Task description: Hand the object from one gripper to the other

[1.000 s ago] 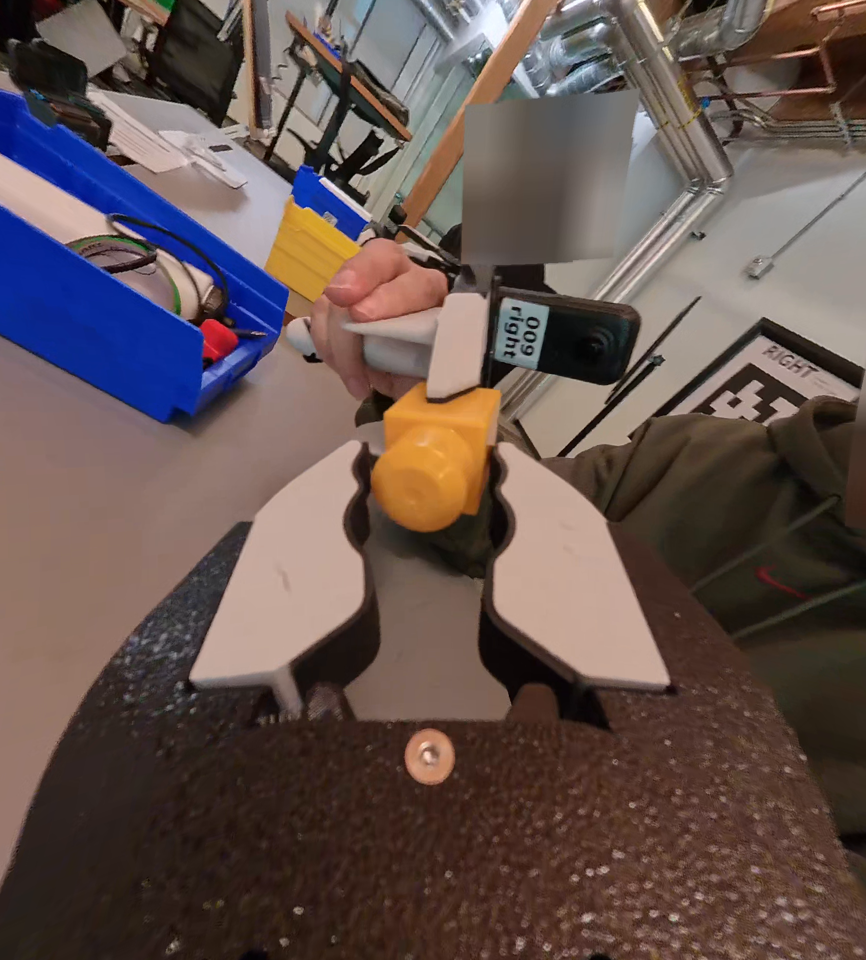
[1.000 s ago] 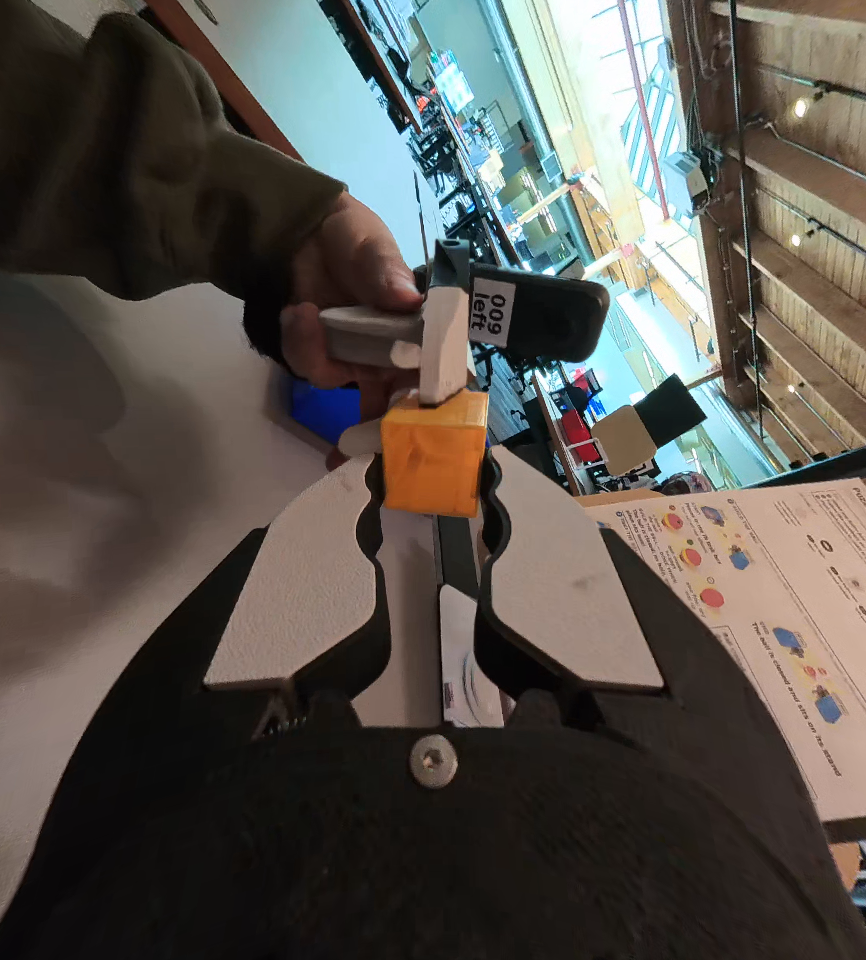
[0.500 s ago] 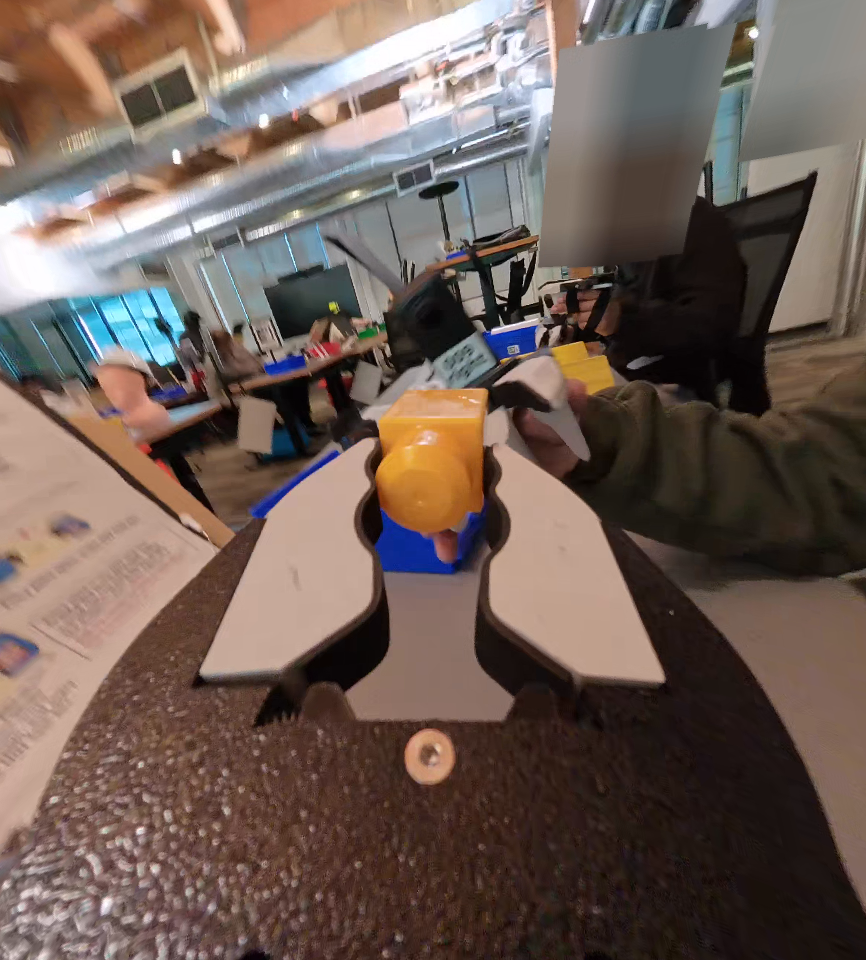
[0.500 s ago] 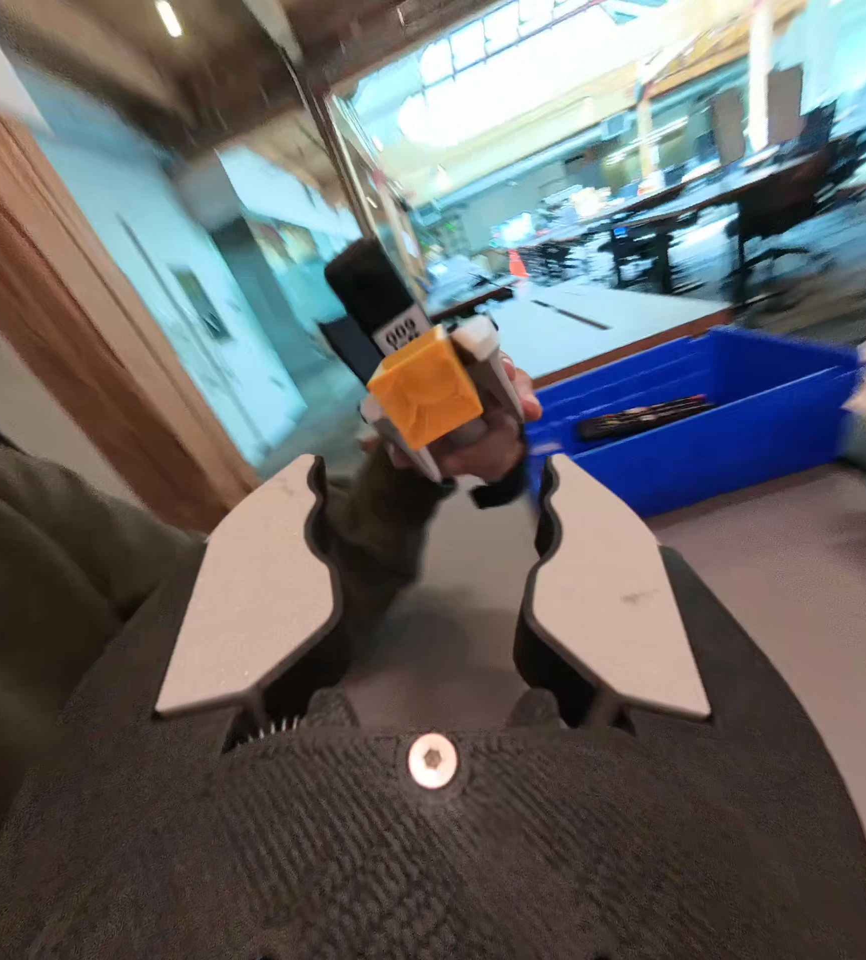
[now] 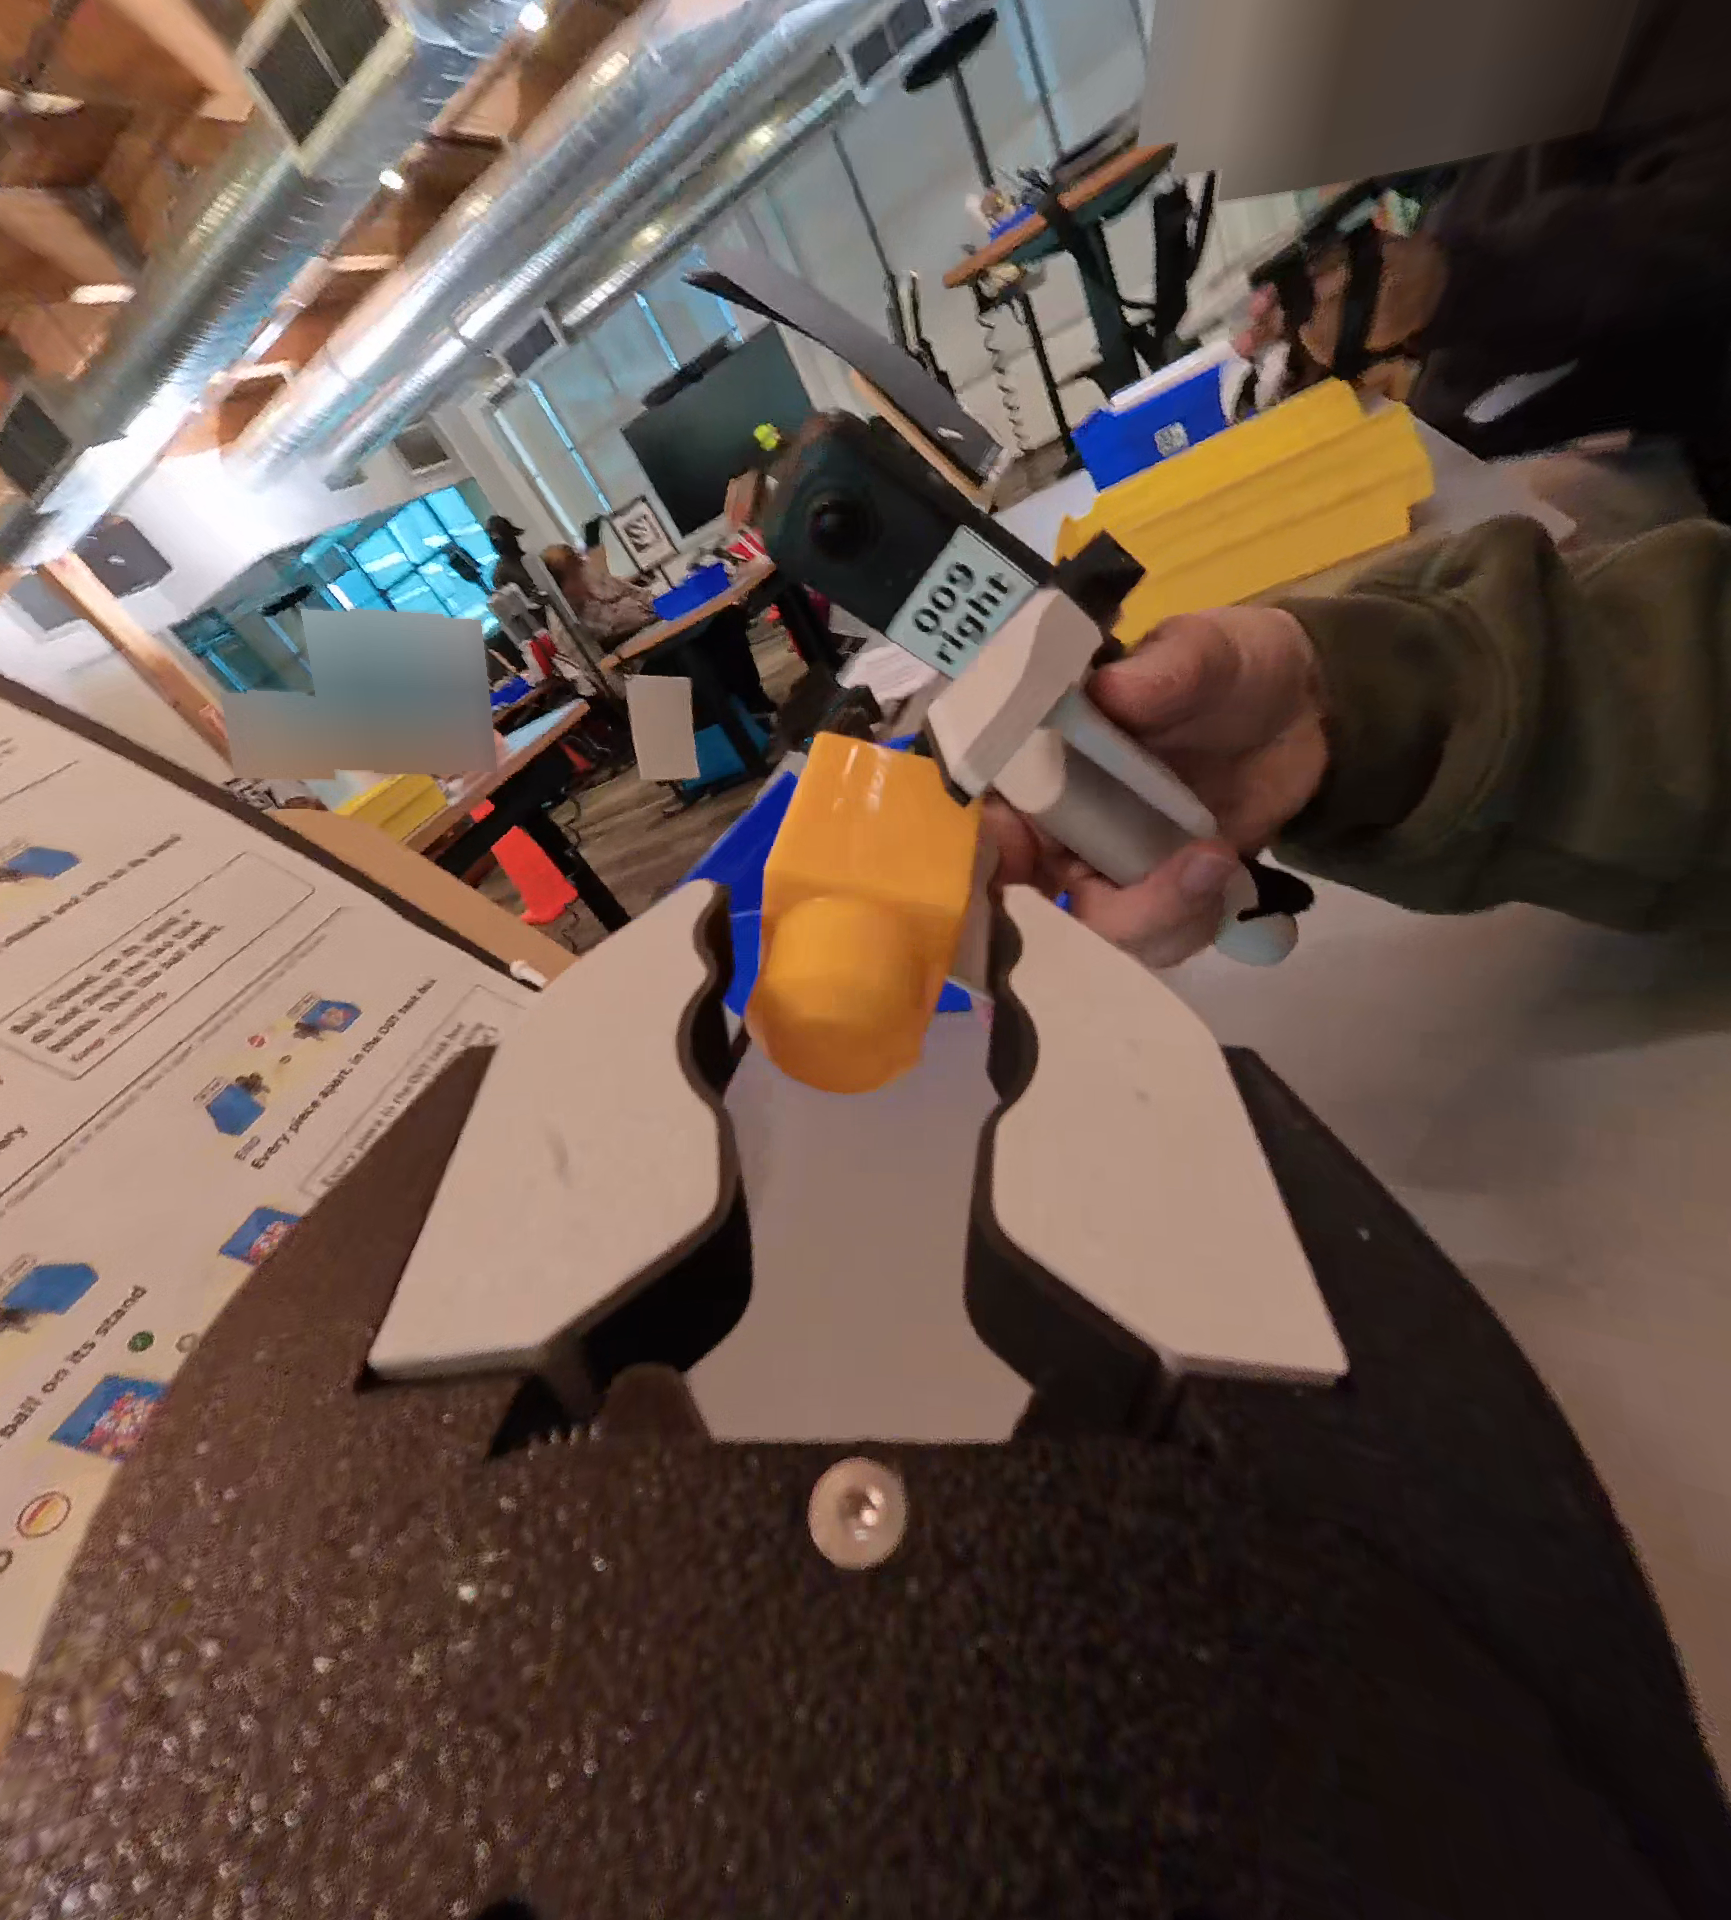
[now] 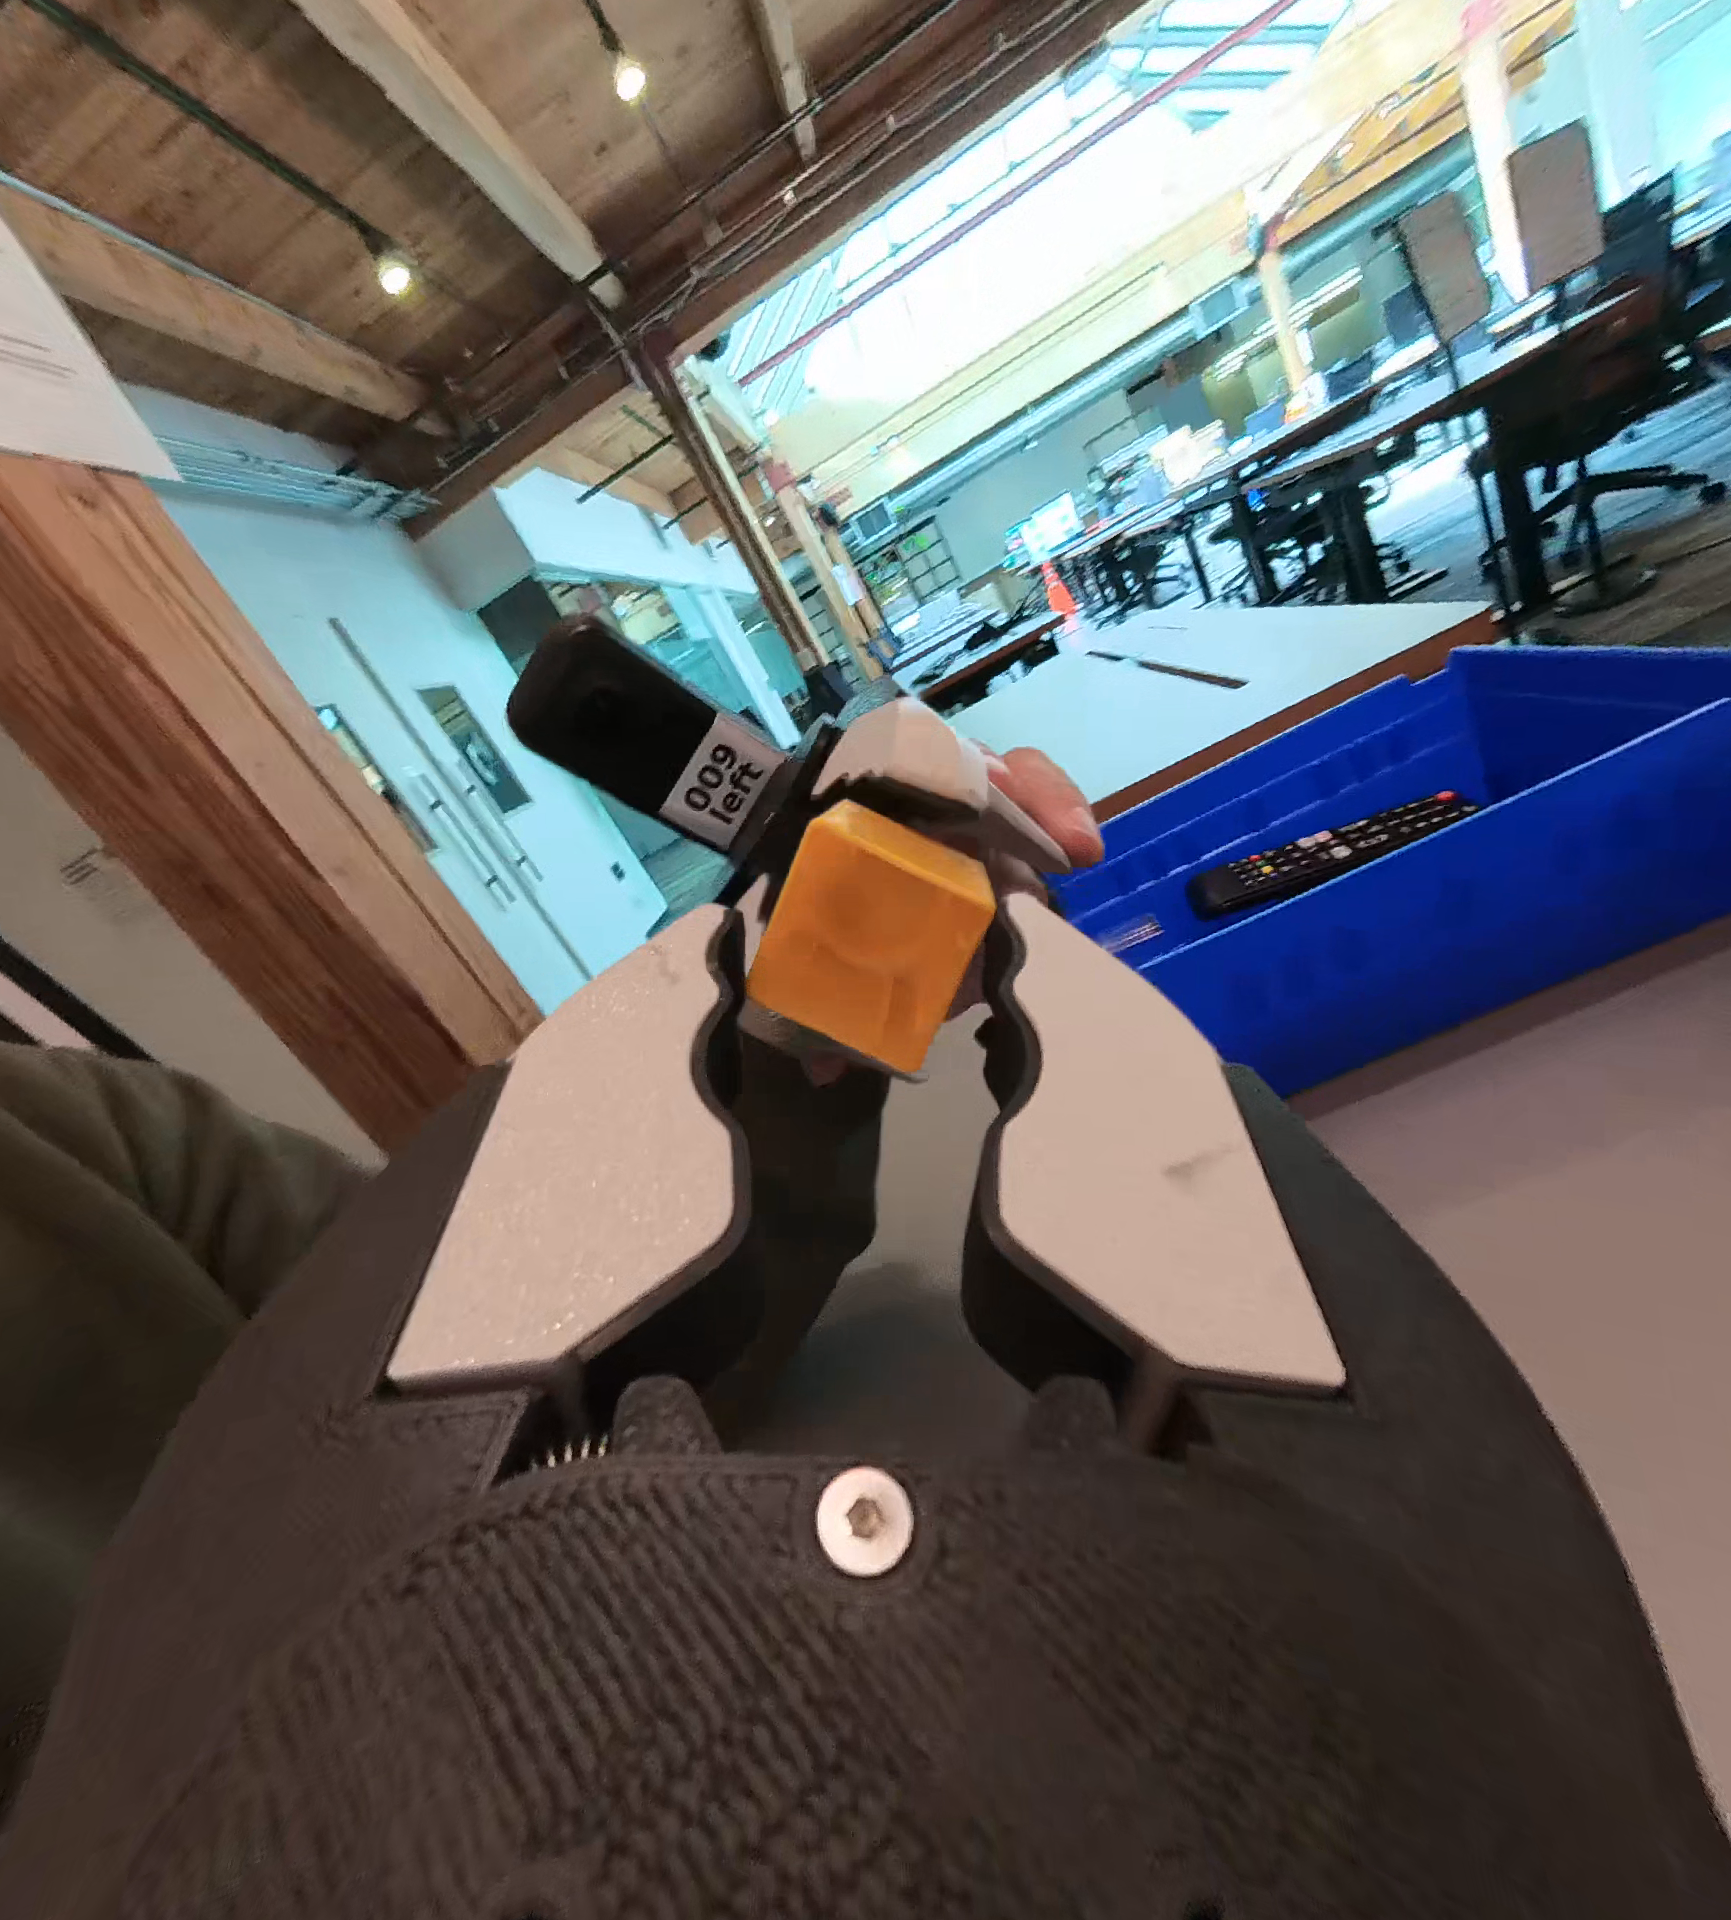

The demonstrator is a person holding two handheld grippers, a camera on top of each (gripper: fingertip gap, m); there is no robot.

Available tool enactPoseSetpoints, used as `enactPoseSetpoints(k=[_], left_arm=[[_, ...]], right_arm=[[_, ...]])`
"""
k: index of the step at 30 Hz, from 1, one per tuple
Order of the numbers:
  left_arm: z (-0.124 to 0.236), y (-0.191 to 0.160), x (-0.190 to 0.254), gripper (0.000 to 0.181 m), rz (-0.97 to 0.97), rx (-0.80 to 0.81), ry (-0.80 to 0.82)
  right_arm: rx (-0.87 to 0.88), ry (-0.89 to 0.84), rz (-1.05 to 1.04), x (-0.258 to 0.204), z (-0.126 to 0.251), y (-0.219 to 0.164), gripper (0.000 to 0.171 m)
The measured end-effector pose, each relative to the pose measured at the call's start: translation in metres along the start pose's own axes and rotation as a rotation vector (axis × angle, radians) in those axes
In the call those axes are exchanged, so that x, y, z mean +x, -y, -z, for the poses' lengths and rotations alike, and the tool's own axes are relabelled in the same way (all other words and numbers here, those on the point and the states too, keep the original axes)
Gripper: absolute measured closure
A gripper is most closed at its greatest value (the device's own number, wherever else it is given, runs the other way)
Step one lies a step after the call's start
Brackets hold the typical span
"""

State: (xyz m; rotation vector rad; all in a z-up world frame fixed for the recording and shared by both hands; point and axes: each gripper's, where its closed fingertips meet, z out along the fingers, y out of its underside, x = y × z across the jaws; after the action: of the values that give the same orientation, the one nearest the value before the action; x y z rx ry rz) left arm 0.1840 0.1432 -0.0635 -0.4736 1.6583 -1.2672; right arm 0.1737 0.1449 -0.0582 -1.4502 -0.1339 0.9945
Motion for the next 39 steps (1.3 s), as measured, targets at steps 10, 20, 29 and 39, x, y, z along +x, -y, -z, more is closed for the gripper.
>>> enactPoseSetpoints(k=[10, 20, 29, 39], left_arm=[[-0.013, 0.023, -0.041, 0.12, 0.028, 0.055, 0.373], [-0.033, 0.018, -0.048, 0.108, -0.125, -0.135, 0.649], [-0.032, 0.015, -0.038, 0.114, -0.16, -0.197, 0.481], [-0.01, 0.017, 0.028, 0.115, -0.296, -0.011, -0.076]], right_arm=[[0.493, 0.043, -0.247, 0.011, 0.03, 0.059, 0.127], [0.545, 0.057, -0.273, 0.006, 0.021, 0.058, 0.126], [0.351, -0.02, -0.045, 0.002, 0.025, 0.051, 0.111], [-0.002, 0.083, -0.084, -0.014, 0.023, 0.01, 0.118]])
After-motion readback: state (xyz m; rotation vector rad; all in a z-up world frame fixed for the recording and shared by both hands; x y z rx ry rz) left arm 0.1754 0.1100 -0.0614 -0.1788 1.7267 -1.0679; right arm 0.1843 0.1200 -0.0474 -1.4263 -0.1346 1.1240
